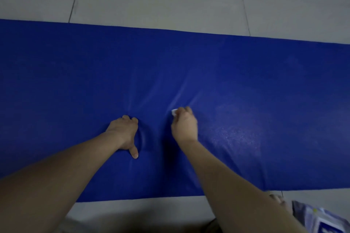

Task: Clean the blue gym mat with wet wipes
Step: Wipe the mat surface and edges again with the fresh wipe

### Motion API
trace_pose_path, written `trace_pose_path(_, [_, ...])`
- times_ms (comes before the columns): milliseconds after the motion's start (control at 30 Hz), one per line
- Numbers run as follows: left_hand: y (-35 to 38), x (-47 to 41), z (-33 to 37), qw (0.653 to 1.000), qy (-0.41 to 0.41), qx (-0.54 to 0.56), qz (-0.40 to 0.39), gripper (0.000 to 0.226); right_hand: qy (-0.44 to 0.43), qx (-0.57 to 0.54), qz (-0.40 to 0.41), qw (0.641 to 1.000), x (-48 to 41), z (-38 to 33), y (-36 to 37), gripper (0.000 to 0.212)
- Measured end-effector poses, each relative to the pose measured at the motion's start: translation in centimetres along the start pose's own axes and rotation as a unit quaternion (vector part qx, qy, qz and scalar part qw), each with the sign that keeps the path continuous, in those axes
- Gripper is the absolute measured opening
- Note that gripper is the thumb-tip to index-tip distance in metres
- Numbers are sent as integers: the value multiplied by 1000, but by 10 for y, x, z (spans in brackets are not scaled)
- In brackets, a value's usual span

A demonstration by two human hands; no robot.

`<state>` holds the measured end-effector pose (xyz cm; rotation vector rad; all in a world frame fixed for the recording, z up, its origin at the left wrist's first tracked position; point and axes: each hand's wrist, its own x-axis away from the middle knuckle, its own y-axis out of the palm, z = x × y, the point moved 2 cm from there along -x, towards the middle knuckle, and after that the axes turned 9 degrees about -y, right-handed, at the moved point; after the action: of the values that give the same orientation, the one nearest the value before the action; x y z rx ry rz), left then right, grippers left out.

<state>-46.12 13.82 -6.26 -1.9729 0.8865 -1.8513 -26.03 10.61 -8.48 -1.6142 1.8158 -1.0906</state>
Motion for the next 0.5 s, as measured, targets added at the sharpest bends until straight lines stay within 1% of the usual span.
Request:
trace_pose_path(67, [0,0,0,1000,-3,2,-4,119,-48,6,-36,998,2,-14,13,19])
trace_pose_path(133, [0,1,0,1000,-4,1,-4,120,-95,40,-57,993,-2,-8,10,12])
trace_pose_path(167, [1,1,0,1000,-3,1,-3,120,-105,66,-62,990,-7,1,3,9])
trace_pose_path(200, [1,0,0,1000,-2,3,-2,121,-94,89,-57,990,-13,15,-6,8])
trace_pose_path(333, [0,1,0,1000,3,9,0,119,37,126,2,991,-33,90,-66,15])
trace_pose_path(433, [1,0,0,1000,4,10,2,118,141,146,47,978,-37,147,-110,20])
trace_pose_path(500, [1,-1,-1,1000,6,9,4,117,192,133,74,969,-38,162,-122,23])
